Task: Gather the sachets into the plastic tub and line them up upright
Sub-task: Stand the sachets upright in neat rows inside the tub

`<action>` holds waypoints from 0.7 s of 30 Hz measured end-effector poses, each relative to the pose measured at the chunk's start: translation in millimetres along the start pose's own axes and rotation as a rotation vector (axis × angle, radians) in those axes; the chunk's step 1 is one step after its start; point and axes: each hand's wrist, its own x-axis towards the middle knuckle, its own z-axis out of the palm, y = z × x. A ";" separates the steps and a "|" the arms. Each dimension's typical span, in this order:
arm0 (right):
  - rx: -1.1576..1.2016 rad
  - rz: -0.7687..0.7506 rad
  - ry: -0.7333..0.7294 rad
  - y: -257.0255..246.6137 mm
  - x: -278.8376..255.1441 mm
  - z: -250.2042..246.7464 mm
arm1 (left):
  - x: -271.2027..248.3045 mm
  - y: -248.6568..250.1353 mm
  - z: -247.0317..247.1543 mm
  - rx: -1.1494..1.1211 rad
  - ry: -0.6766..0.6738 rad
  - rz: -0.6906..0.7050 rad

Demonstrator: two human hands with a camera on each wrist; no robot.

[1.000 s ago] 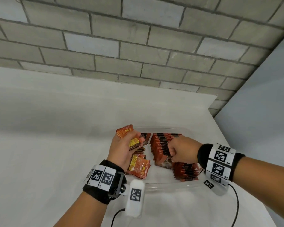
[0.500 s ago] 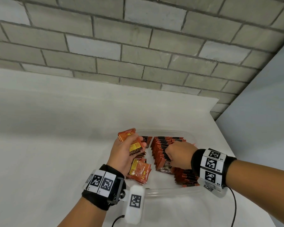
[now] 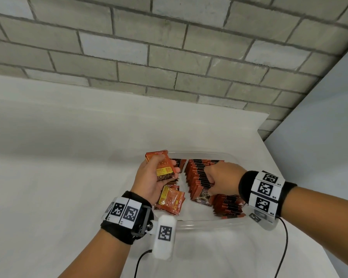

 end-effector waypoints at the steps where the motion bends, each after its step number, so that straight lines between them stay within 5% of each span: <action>1: 0.047 0.010 0.022 2.1 -3.1 -3.9 | -0.2 0.2 -0.7 -0.007 -0.002 -0.010; 10: 0.768 -0.145 0.340 -1.4 -21.5 -18.2 | -9.3 -0.5 9.6 0.189 -0.161 -0.085; 15: 0.814 -0.218 0.334 -10.3 -18.8 -6.2 | -14.5 -4.3 17.4 0.272 -0.246 -0.085; 21: 0.913 -0.194 0.705 -5.5 -24.3 -9.3 | -11.9 -7.5 15.5 0.201 -0.155 -0.075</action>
